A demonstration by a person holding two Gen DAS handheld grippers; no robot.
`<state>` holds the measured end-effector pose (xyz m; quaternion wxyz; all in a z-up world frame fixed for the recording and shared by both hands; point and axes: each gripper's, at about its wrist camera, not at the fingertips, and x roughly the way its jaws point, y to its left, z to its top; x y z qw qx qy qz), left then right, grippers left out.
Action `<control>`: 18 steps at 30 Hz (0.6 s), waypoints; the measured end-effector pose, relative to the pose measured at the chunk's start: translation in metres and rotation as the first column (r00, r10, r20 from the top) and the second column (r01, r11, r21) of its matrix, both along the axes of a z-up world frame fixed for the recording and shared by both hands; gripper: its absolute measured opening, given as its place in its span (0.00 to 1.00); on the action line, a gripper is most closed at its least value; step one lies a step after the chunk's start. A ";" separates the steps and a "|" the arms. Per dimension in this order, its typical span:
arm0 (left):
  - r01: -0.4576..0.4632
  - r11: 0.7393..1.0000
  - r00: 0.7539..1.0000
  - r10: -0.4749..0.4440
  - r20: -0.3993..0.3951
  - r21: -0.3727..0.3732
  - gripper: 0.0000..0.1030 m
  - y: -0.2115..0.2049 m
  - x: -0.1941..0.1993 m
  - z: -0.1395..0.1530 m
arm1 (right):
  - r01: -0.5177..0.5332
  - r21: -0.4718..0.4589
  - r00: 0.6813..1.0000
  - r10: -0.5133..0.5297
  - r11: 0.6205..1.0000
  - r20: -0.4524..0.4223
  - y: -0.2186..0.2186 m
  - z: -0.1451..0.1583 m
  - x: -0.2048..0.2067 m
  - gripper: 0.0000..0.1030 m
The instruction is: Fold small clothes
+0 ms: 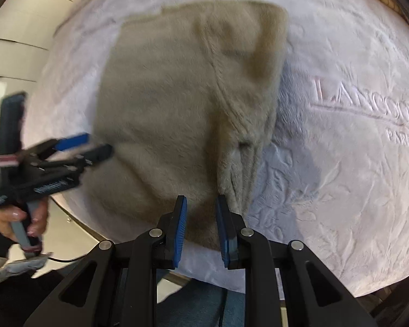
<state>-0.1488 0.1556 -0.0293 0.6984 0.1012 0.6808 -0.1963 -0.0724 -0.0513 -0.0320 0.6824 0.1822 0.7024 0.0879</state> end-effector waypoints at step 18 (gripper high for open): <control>-0.069 0.998 0.997 0.069 -0.015 -0.011 0.79 0.016 0.001 0.020 | 0.027 -0.022 0.998 -0.028 0.999 -0.056 -0.019 -0.001 -0.013 0.16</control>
